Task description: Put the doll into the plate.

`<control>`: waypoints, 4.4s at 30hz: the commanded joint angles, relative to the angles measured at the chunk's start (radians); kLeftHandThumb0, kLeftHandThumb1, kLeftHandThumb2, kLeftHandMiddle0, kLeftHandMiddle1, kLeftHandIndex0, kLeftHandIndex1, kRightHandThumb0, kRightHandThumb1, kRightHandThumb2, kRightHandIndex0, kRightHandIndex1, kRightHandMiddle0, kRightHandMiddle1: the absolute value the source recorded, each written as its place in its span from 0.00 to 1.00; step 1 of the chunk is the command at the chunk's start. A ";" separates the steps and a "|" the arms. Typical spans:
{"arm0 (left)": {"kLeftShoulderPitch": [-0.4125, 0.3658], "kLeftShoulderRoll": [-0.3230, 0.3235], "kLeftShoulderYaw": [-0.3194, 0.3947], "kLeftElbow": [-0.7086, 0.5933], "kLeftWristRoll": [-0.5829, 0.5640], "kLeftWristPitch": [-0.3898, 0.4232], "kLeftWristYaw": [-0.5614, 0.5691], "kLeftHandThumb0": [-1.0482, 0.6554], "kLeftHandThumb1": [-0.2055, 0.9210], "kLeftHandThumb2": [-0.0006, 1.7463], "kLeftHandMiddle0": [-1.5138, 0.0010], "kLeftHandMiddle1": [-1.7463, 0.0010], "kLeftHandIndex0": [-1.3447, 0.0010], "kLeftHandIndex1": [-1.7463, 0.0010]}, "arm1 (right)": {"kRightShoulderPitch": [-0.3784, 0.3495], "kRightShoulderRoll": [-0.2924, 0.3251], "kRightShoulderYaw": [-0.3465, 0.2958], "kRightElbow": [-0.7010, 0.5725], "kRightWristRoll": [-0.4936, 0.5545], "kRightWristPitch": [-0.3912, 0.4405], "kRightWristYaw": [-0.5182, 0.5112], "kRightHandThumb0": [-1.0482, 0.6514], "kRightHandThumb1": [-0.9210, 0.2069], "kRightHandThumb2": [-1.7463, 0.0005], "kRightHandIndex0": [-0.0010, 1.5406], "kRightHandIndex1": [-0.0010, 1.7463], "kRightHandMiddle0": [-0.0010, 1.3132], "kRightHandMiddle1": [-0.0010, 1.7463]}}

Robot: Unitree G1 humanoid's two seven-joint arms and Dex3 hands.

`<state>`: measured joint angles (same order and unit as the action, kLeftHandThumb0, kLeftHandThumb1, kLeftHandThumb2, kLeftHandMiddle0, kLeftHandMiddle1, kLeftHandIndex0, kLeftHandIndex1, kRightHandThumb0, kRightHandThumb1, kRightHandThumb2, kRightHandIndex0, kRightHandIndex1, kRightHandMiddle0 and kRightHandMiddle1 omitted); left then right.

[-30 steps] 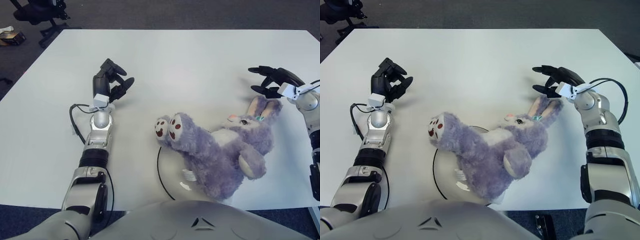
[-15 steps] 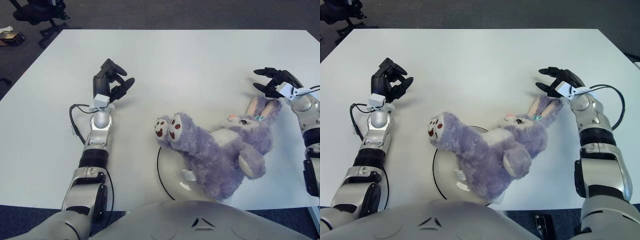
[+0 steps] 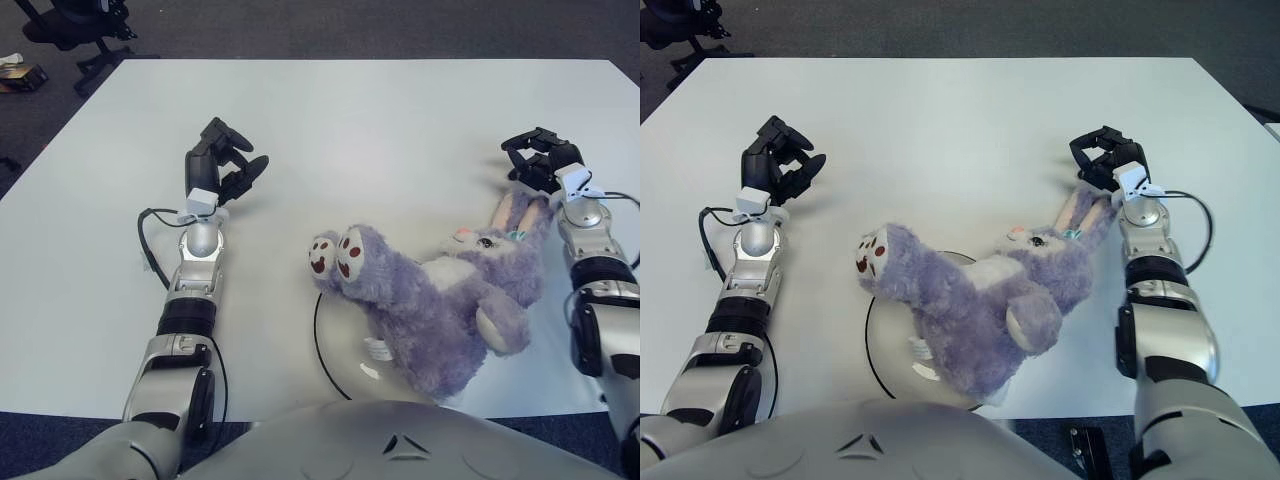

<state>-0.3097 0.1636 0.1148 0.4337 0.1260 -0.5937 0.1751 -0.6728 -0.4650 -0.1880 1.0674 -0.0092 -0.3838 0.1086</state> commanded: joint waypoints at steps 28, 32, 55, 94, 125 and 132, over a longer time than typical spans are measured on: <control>0.055 -0.022 -0.011 0.041 0.013 0.008 0.023 0.59 1.00 0.04 0.46 0.00 0.52 0.00 | -0.011 0.094 0.119 0.066 -0.041 -0.094 0.042 0.38 0.28 0.46 0.59 1.00 0.31 1.00; 0.057 -0.024 -0.011 0.039 0.015 0.009 0.026 0.59 1.00 0.04 0.46 0.00 0.52 0.00 | -0.010 0.129 0.119 0.052 -0.031 -0.117 0.029 0.38 0.29 0.46 0.60 1.00 0.31 1.00; 0.053 -0.028 -0.012 0.043 0.021 0.011 0.033 0.59 1.00 0.04 0.45 0.00 0.52 0.00 | -0.022 0.165 0.102 0.046 -0.012 -0.120 0.031 0.38 0.30 0.44 0.62 1.00 0.32 1.00; 0.062 -0.042 -0.025 0.025 0.018 0.016 0.030 0.59 1.00 0.04 0.44 0.00 0.52 0.00 | 0.036 0.356 0.068 -0.216 0.024 0.030 -0.163 0.38 0.28 0.46 0.63 1.00 0.31 1.00; 0.092 -0.043 -0.027 -0.015 0.008 0.036 0.025 0.59 1.00 0.04 0.44 0.00 0.51 0.00 | 0.039 0.358 0.048 -0.281 0.037 0.059 -0.153 0.39 0.23 0.50 0.62 1.00 0.28 1.00; 0.093 -0.041 -0.026 -0.005 0.006 0.029 0.025 0.59 1.00 0.04 0.44 0.00 0.51 0.00 | 0.021 0.345 0.042 -0.256 0.041 0.054 -0.147 0.39 0.23 0.51 0.62 1.00 0.28 1.00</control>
<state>-0.2827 0.1418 0.0936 0.3876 0.1347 -0.5645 0.2038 -0.6152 -0.1036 -0.1336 0.7839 0.0199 -0.3220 -0.0457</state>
